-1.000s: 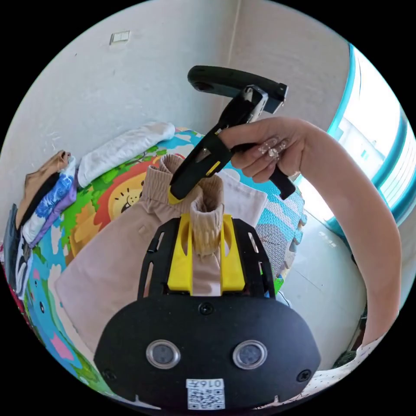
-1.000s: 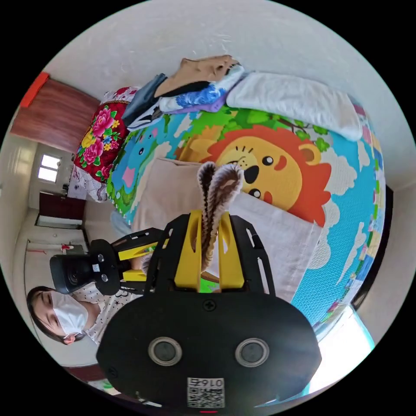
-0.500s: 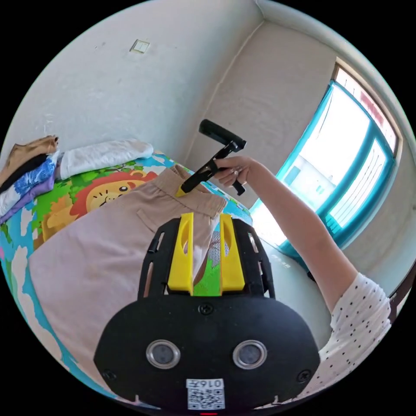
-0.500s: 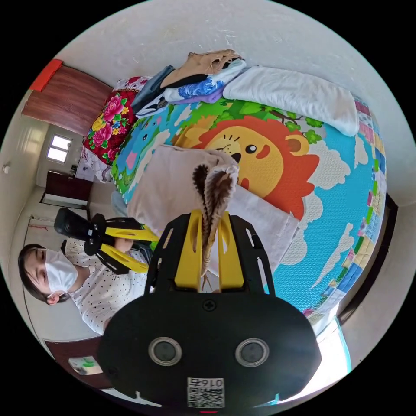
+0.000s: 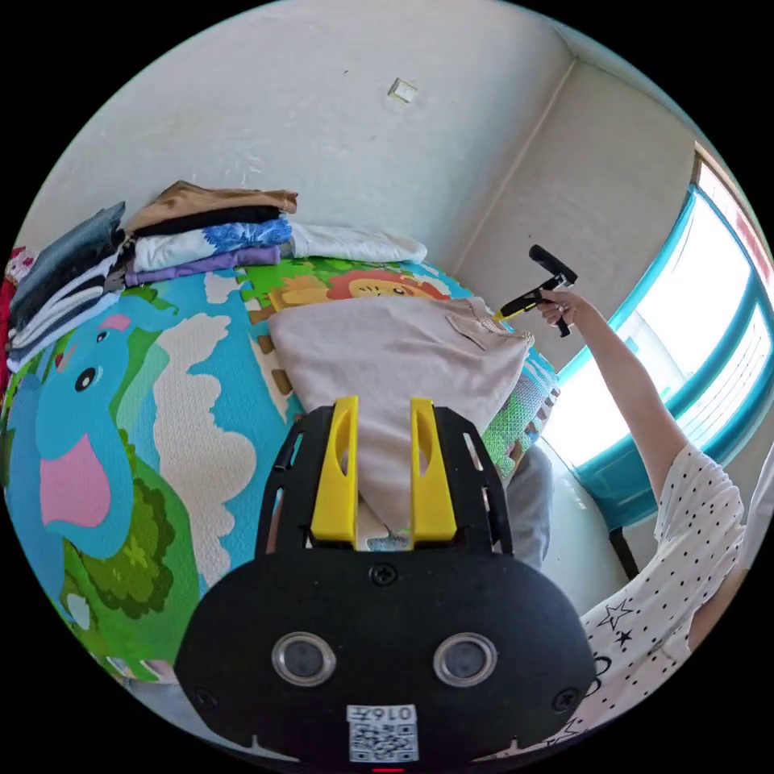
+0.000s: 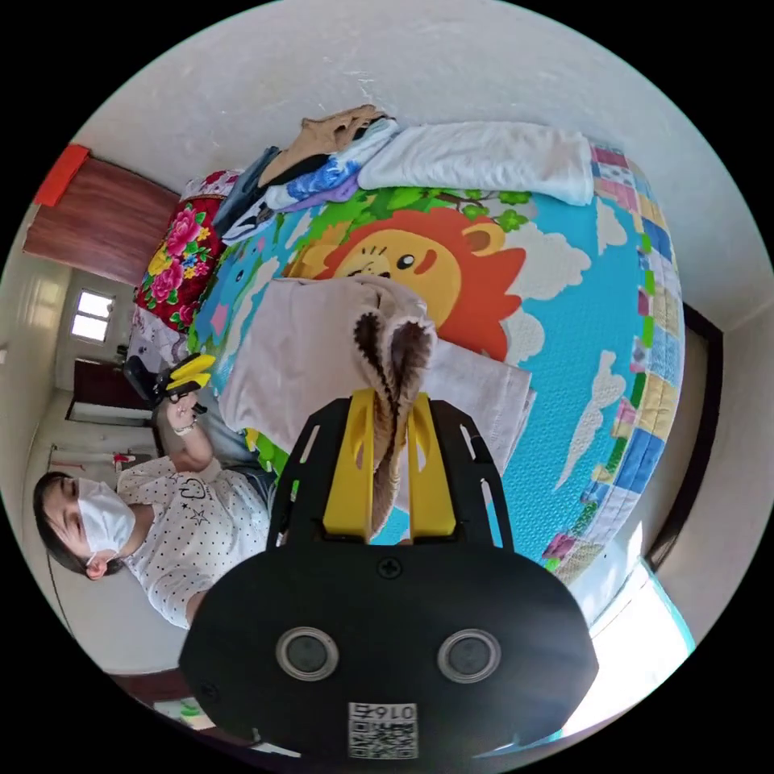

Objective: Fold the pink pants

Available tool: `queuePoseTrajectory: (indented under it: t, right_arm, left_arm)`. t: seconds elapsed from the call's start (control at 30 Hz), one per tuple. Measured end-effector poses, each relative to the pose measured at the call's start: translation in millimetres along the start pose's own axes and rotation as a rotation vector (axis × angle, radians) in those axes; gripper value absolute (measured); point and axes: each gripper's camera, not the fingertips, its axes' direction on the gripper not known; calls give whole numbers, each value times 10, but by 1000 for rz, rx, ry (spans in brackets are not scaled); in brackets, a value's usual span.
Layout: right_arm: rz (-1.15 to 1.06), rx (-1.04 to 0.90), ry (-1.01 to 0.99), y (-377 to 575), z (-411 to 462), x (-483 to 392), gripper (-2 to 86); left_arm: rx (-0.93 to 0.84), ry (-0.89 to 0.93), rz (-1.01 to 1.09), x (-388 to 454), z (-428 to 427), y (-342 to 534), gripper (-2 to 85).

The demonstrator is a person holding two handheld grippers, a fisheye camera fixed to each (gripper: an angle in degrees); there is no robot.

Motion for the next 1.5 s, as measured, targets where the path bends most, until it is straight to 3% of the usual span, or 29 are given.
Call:
queuePoseTrajectory:
  t: [0.1, 0.17, 0.27, 0.4, 0.47, 0.57, 0.73, 0.9, 1.1, 1.27, 1.43, 1.5]
  right_arm:
    - [251, -65, 198, 283, 150, 458, 61]
    - [335, 31, 253, 664, 9, 637, 63]
    - [328, 250, 102, 1192, -251, 722, 104]
    - [269, 227, -129, 1606, -125, 799, 161]
    - [274, 170, -142, 1770, 62, 818, 148]
    - [244, 234, -179, 1957, 135, 775, 100]
    - [232, 284, -189, 2160, 276, 634, 70]
    - [166, 295, -254, 2185, 522, 260, 64]
    - [-1, 238, -325, 2005, 1021, -692, 56]
    - [-104, 220, -333, 2006, 1332, -1493, 66]
    - [-218, 454, -116, 2405, 949, -2076, 125]
    - [-220, 499, -79, 2517, 821, -2263, 136]
  left_arm:
    - [-27, 57, -92, -342, 4, 166, 118]
    - [-21, 89, -135, -536, -37, 258, 126]
    - [-73, 159, -177, -805, 31, 357, 128]
    - [-132, 233, -169, -935, 237, 355, 93]
    - [-136, 216, -164, -950, 288, 336, 60]
    - [-160, 171, -132, -945, 379, 327, 8]
    - [-120, 114, -110, -1042, 165, 434, -6]
    - [-101, 5, -167, -1399, -301, 668, -8]
    - [-106, -205, -285, -1915, -1009, 1010, -6]
    - [-104, -263, -363, -2082, -1430, 1269, 22]
    - [-8, -279, -251, -1638, -1550, 1298, 72]
    - [44, -225, -102, -1245, -1347, 1106, 81]
